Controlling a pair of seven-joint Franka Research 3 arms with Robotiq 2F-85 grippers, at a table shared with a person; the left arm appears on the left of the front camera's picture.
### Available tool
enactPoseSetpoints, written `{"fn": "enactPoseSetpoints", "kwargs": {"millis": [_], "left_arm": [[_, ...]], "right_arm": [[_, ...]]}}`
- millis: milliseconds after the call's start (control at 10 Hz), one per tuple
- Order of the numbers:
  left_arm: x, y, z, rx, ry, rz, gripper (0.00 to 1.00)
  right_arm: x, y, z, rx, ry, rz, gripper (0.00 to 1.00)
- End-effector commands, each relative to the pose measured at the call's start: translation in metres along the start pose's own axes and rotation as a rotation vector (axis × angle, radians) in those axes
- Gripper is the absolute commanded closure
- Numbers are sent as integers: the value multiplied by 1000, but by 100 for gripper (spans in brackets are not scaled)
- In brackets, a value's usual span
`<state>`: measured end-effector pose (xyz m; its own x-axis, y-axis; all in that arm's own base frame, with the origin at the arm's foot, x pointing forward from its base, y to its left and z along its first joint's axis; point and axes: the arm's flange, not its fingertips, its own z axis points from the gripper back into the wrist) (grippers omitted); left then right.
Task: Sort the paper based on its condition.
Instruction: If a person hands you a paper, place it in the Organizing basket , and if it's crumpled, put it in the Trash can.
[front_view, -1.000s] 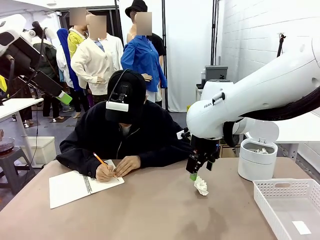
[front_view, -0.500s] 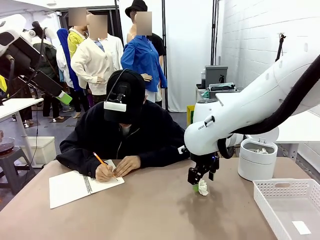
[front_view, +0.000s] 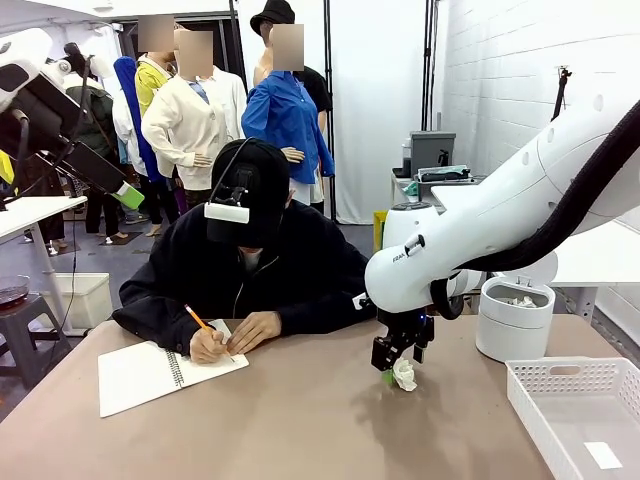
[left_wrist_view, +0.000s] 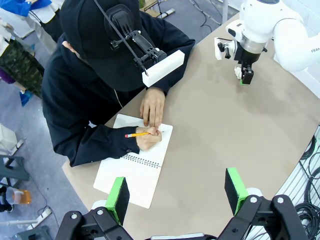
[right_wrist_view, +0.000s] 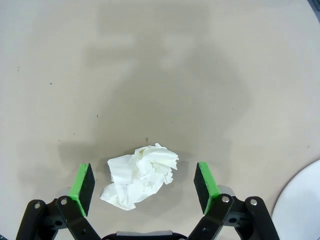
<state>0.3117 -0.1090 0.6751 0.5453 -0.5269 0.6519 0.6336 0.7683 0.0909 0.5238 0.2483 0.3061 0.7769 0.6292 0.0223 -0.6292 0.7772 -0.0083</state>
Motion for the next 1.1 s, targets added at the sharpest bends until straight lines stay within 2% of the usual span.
{"fn": "enactPoseSetpoints", "kwargs": {"millis": [0, 400, 500, 800, 1000], "left_arm": [[0, 1, 1, -1, -3, 3, 0], [0, 1, 1, -1, -3, 3, 0], [0, 1, 1, -1, -3, 3, 0], [0, 1, 1, -1, -3, 3, 0], [0, 1, 1, -1, -3, 3, 0]], "right_arm": [[0, 0, 2, -2, -4, 3, 0], [0, 0, 1, 0, -1, 0, 0], [-1, 1, -3, 38, 2, 36, 7], [-4, 2, -2, 44, 7, 19, 66], [-7, 4, 8, 55, -1, -9, 66]]}}
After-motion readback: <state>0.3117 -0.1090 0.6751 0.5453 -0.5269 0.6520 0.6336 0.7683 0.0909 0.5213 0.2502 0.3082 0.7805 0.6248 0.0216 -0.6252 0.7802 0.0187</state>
